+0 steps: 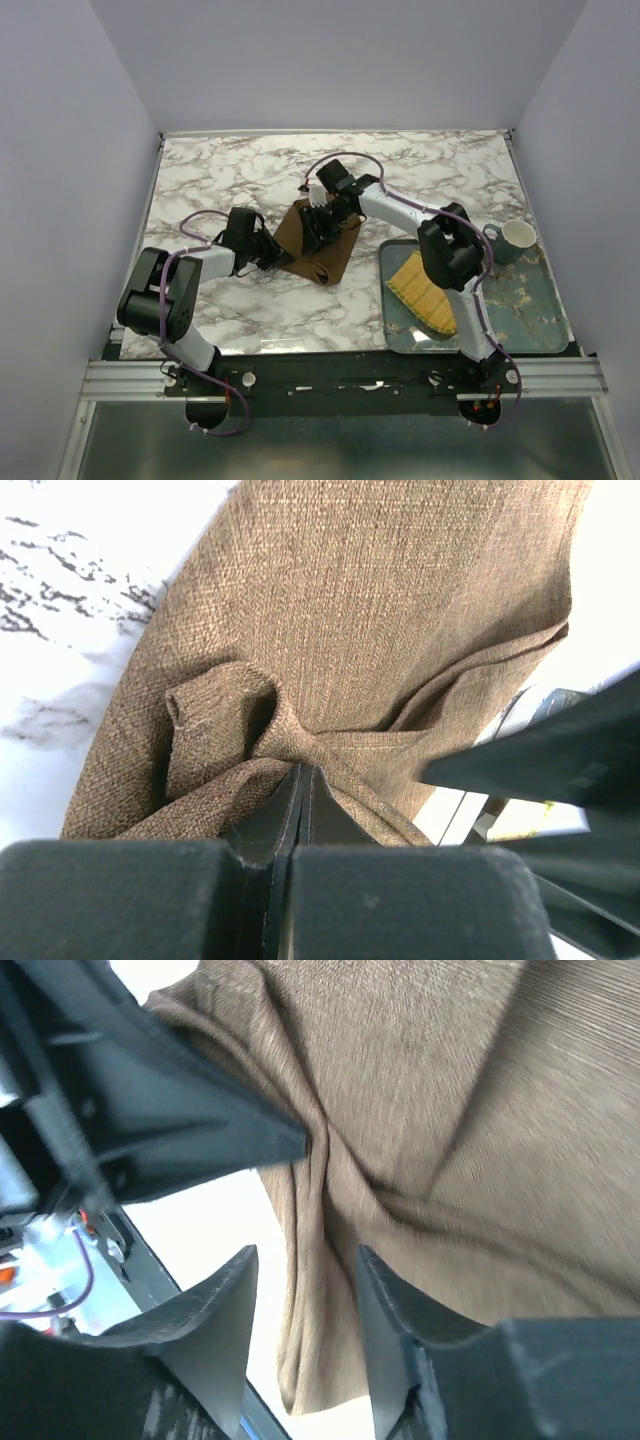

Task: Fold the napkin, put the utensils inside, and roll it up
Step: Roll the napkin with the utensil

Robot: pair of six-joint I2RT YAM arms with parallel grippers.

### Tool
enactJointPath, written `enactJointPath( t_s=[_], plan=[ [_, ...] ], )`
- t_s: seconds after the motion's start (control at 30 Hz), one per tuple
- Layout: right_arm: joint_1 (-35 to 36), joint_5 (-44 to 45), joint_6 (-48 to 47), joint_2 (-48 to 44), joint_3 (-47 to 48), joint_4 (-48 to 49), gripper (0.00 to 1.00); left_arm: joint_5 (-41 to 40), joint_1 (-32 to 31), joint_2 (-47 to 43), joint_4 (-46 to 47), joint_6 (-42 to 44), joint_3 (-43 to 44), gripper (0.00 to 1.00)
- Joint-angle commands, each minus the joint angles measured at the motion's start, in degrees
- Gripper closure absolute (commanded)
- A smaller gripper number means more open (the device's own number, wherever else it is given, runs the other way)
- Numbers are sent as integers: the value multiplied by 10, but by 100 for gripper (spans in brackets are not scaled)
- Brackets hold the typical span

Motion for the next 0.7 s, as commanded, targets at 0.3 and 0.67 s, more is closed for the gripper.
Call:
enactJointPath(
  t_s=[0.3, 0.67],
  plan=[
    [95, 271, -87, -174, -164, 32, 25, -82, 0, 50, -79, 26, -17, 100],
    [132, 387, -77, -133, -151, 44, 24, -80, 0, 41, -91, 33, -8, 100]
  ],
)
